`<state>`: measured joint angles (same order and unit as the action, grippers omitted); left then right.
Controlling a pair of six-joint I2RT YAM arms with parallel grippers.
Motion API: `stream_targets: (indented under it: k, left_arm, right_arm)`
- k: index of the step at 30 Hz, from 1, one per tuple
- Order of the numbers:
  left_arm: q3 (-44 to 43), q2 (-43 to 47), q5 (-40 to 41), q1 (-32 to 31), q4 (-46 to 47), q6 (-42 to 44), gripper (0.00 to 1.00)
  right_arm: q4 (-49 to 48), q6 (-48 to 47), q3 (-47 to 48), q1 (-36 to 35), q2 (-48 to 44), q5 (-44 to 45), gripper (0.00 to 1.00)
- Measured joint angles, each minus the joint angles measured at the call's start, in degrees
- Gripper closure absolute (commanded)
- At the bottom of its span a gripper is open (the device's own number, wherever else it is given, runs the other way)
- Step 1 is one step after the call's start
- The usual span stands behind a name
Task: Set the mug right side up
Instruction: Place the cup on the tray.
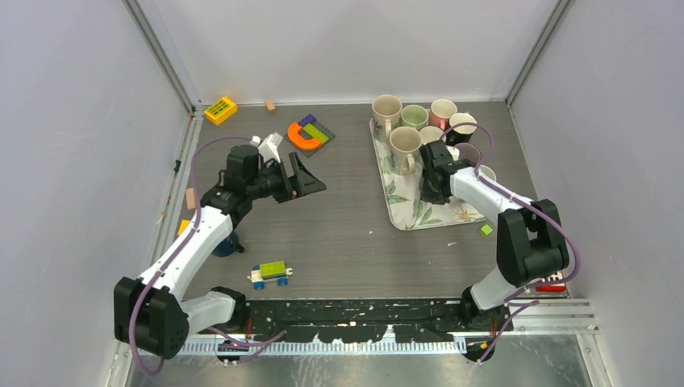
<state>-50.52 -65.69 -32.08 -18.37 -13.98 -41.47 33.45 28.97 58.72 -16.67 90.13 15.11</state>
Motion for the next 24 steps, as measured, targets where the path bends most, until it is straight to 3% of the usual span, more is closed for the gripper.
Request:
stream_targets:
  k: [6, 14, 24]
  left_arm:
    - [0.0, 0.1, 0.6, 1.6, -2.2, 0.8, 0.17]
    - [0.2, 0.1, 0.9, 3.0, -3.2, 1.4, 0.17]
    - [0.8, 1.4, 8.0, 4.1, -8.7, 1.6, 0.15]
  right_arm:
    - [0.5, -0.3, 1.0, 0.4, 0.8, 1.3, 0.64]
    - [0.8, -0.4, 2.0, 0.7, 0.9, 2.4, 0.52]
    - [2.4, 0.0, 1.1, 0.7, -4.6, 0.4, 0.11]
